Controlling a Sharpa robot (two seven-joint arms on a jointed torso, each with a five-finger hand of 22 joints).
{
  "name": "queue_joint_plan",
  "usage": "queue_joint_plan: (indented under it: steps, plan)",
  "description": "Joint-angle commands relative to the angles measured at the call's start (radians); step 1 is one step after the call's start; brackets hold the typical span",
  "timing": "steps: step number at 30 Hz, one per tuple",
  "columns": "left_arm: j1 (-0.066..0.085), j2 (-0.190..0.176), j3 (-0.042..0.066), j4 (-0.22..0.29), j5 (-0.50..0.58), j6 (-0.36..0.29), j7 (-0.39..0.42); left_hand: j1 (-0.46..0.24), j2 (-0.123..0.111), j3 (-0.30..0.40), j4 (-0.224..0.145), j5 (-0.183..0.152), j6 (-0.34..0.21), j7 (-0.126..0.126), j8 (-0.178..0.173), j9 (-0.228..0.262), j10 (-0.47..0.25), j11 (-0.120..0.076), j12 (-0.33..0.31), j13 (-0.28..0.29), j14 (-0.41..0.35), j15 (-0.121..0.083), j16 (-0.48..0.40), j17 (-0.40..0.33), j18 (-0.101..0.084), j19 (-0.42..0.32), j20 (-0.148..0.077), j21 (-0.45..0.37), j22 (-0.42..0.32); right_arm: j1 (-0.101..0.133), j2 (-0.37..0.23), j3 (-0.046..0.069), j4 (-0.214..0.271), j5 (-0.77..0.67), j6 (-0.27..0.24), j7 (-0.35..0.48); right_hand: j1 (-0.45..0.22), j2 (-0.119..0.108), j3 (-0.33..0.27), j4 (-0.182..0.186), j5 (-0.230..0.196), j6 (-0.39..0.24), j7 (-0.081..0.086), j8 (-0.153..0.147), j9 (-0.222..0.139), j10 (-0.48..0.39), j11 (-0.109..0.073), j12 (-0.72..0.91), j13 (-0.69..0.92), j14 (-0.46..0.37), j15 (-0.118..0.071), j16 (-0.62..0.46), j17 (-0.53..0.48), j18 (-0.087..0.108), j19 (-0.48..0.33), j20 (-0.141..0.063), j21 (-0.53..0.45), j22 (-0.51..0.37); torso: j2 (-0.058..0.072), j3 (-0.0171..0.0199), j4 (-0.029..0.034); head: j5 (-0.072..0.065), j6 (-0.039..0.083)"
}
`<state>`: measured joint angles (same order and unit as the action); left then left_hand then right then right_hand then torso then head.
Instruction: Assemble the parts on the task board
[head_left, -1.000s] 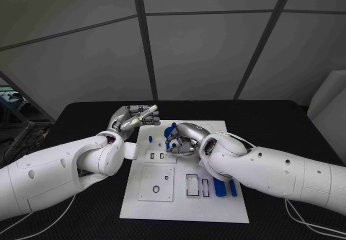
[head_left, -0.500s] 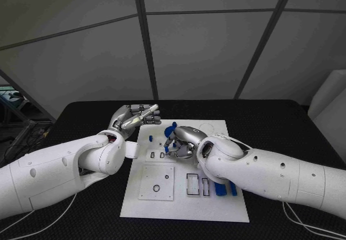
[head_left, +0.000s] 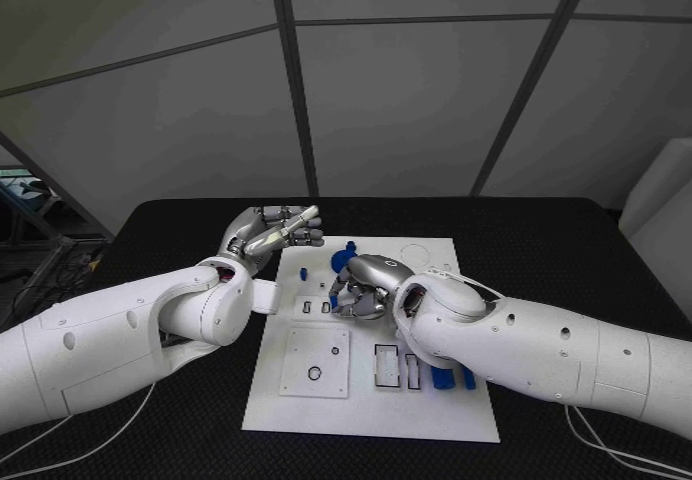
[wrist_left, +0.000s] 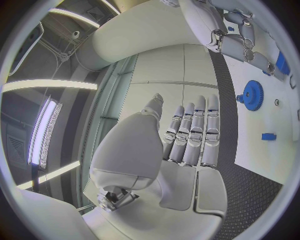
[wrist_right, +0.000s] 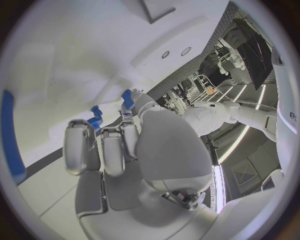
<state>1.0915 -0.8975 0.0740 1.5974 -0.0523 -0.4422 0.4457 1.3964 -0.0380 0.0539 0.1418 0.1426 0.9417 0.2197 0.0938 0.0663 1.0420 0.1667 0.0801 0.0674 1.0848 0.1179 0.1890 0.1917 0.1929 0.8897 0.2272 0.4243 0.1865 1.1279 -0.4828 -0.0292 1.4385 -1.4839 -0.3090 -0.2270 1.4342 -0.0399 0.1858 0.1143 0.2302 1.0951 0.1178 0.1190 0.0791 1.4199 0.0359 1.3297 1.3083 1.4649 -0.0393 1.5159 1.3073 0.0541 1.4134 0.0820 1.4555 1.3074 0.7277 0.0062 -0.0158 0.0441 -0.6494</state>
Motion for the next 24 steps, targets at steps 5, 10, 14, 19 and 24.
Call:
queue_joint_plan:
  steps: [5, 10, 14, 19, 24]
  plan:
    - [0.002, 0.0, 0.001, 0.001, -0.002, 0.013, 0.004, -0.004, 0.006, 0.001, -0.004, -0.006, 0.002, 0.006, -0.005, 0.0, 0.0, 0.005, -0.006, 0.001, -0.001, 0.004, -0.004, 0.002, -0.012, -0.006, 0.0, 0.003, 0.001, -0.003, 0.002, -0.001, -0.001, -0.013, 0.033, -0.01, -0.006, -0.006, 0.003, 0.001, 0.003, 0.003, 0.0, 0.001, 0.006, -0.005, -0.001, -0.001, 0.032, 0.078, 0.007, -0.001, 0.139, -0.002, -0.007, -0.002, -0.004, 0.048, 0.0, 0.0003, 0.0004, 0.0, 0.0]
    - [0.002, 0.001, 0.001, 0.0, -0.002, 0.013, 0.004, -0.004, 0.006, 0.001, -0.004, -0.006, 0.002, 0.006, -0.005, 0.0, 0.0, 0.005, -0.006, 0.001, -0.001, 0.004, -0.004, 0.002, -0.012, -0.006, 0.0, 0.003, 0.001, -0.004, 0.002, -0.001, -0.002, -0.014, 0.041, -0.013, -0.014, -0.013, 0.003, 0.003, 0.001, -0.005, 0.003, -0.004, 0.004, -0.008, 0.002, -0.005, 0.029, 0.078, 0.009, -0.002, 0.138, -0.002, -0.009, 0.0, -0.006, 0.045, 0.0, 0.0004, 0.0005, 0.002, -0.001]
    - [0.002, 0.0, 0.001, 0.0, -0.002, 0.014, 0.003, -0.005, 0.007, 0.001, -0.004, -0.006, 0.003, 0.006, -0.006, 0.0, 0.001, 0.005, -0.007, 0.001, -0.001, 0.004, -0.005, 0.002, -0.012, -0.006, 0.0, 0.003, 0.001, -0.005, 0.002, -0.001, -0.002, -0.016, 0.045, -0.016, -0.02, -0.021, 0.002, 0.003, 0.0, -0.016, 0.008, -0.011, 0.001, -0.011, 0.005, -0.007, 0.027, 0.078, 0.012, -0.002, 0.137, -0.002, -0.01, 0.002, -0.007, 0.044, 0.001, 0.0009, 0.0004, 0.002, -0.002]
    - [0.002, 0.001, 0.001, -0.001, -0.002, 0.014, 0.003, -0.006, 0.007, 0.001, -0.004, -0.006, 0.003, 0.006, -0.006, 0.0, 0.001, 0.005, -0.007, 0.001, -0.001, 0.004, -0.005, 0.002, -0.012, -0.006, 0.0, 0.004, 0.001, -0.005, 0.001, -0.001, -0.002, -0.018, 0.049, -0.019, -0.024, -0.029, 0.004, 0.003, 0.0, -0.031, 0.014, -0.019, -0.002, -0.017, 0.01, -0.014, 0.022, 0.078, 0.016, -0.003, 0.136, -0.001, -0.012, 0.005, -0.009, 0.042, 0.0, 0.0008, -0.0003, 0.002, -0.003]
    - [0.002, 0.002, 0.001, -0.002, -0.002, 0.015, 0.003, -0.006, 0.008, 0.001, -0.004, -0.006, 0.003, 0.006, -0.006, 0.0, 0.001, 0.005, -0.007, 0.001, -0.001, 0.004, -0.005, 0.003, -0.012, -0.006, 0.0, 0.004, 0.001, -0.005, 0.002, -0.001, -0.003, -0.023, 0.042, -0.023, -0.029, -0.036, 0.006, 0.003, 0.002, -0.047, 0.021, -0.03, -0.006, -0.019, 0.016, -0.015, 0.021, 0.077, 0.021, -0.004, 0.136, -0.001, -0.012, 0.009, -0.01, 0.041, 0.0, 0.0008, -0.0005, 0.002, -0.003]
